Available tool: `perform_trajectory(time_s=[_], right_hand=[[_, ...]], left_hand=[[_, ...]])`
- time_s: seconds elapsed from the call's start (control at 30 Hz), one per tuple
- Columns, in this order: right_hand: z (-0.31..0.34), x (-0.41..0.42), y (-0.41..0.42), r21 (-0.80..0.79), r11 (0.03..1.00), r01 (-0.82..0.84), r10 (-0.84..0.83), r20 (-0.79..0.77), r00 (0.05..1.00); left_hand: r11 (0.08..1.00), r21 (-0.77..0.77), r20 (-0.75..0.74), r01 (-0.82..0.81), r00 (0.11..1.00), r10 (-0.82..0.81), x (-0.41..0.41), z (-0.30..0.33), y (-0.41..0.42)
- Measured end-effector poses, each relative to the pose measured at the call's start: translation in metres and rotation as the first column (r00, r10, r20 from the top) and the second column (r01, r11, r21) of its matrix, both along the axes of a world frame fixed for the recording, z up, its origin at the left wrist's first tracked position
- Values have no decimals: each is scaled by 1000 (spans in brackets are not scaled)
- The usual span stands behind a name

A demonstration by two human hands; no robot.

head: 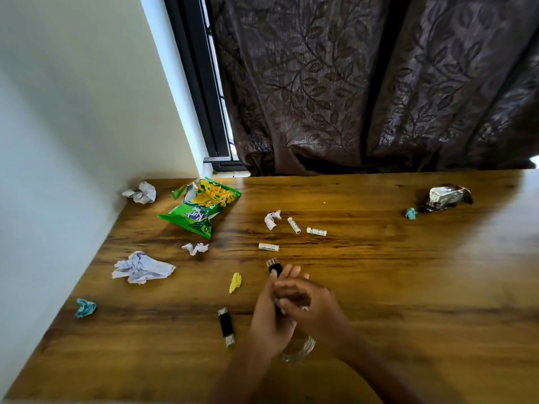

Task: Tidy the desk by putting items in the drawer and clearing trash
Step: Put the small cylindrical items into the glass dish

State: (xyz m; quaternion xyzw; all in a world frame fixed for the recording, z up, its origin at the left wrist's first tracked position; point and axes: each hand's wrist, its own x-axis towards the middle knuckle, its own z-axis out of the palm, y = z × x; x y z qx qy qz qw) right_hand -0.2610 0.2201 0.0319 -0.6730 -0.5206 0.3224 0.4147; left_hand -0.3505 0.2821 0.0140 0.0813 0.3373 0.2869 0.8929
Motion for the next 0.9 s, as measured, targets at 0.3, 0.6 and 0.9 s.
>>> perform_trajectory(time_s=[0.3,0.6,0.9], right_hand=[[-10,101,84,68,968,240,-245,437,866],[-58,127,107,-74,965,252,-162,588,792],[-19,31,58,19,995,98,-95,-102,990]], left_hand=[[1000,-4,-27,-20,999,20,-8,-4,11],[995,98,-34,-1,999,4,-7,-6,19],[994,113,-15,2,1000,-1,5,-17,27]])
